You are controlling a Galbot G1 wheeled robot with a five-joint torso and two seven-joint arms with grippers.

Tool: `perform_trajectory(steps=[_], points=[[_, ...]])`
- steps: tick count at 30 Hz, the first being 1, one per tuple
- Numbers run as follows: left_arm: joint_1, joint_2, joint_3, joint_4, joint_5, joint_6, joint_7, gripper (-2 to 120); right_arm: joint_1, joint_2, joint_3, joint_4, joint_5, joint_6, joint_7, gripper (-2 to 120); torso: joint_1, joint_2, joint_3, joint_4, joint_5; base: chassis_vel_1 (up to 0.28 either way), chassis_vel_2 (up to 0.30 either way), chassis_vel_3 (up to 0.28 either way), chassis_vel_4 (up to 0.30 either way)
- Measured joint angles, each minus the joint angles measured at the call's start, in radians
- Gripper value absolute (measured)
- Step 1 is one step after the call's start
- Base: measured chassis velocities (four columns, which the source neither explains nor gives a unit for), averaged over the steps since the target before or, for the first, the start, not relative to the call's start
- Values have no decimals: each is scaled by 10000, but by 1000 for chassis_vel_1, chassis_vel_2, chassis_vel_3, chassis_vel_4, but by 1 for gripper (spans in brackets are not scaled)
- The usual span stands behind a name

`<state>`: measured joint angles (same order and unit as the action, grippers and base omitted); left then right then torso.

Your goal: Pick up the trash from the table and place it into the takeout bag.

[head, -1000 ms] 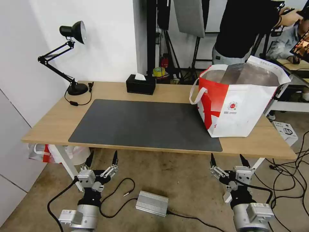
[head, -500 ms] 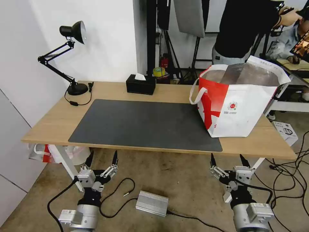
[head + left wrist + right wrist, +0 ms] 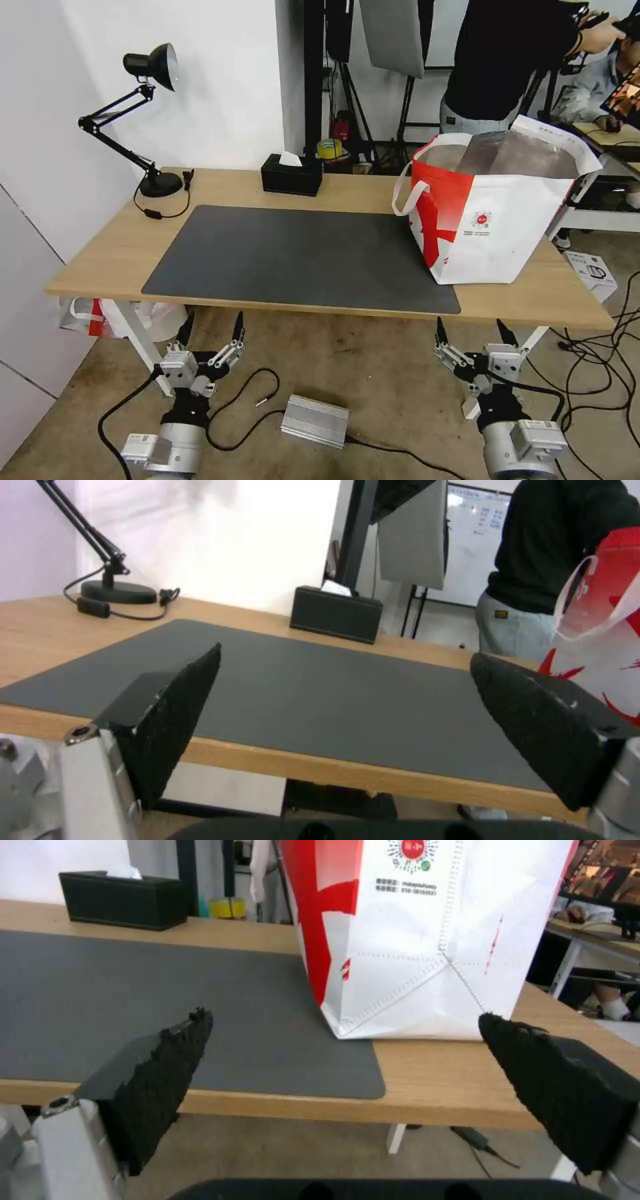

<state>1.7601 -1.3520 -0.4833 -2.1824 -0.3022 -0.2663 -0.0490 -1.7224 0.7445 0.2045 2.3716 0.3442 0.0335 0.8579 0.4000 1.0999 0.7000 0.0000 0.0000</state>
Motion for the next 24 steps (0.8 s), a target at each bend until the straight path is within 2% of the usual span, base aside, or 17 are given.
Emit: perform_trajectory(steps=[24], points=[[0, 0, 0, 0, 0, 1, 0, 100, 0, 0, 0, 0, 0, 0, 0, 100, 0, 0, 0, 0, 0, 0, 0, 0, 0]])
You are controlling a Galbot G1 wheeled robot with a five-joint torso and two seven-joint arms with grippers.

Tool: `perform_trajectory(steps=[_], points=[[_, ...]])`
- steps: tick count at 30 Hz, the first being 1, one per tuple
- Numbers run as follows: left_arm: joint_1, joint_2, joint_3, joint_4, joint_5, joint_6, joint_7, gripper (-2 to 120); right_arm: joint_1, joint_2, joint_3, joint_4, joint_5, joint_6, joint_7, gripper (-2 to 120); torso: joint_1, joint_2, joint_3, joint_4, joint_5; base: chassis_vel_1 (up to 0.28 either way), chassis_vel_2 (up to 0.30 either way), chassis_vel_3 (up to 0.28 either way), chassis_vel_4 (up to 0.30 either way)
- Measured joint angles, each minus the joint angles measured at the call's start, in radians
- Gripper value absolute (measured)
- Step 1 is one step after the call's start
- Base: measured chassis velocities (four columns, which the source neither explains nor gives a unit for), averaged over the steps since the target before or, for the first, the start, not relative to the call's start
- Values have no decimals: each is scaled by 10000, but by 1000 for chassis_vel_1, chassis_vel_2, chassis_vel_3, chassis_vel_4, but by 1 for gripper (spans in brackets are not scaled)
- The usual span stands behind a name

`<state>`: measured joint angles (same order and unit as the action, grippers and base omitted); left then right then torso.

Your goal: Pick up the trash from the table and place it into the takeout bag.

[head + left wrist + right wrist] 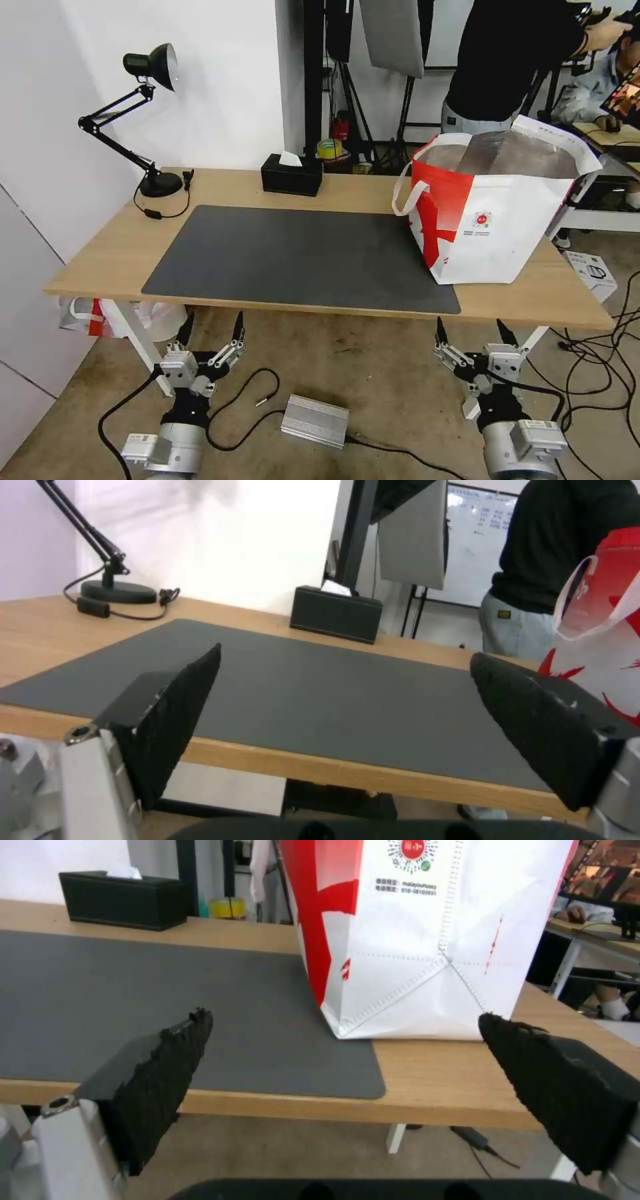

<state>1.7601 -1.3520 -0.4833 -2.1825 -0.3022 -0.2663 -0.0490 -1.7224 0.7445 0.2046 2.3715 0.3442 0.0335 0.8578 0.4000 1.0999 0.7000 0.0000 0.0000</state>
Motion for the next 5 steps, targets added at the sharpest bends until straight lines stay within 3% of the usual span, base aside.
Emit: perform_trajectory(steps=[5], points=[[0, 0, 0, 0, 0, 0, 0, 100, 0, 0, 0, 0, 0, 0, 0, 100, 0, 1, 0, 0, 0, 0, 0, 0, 0]])
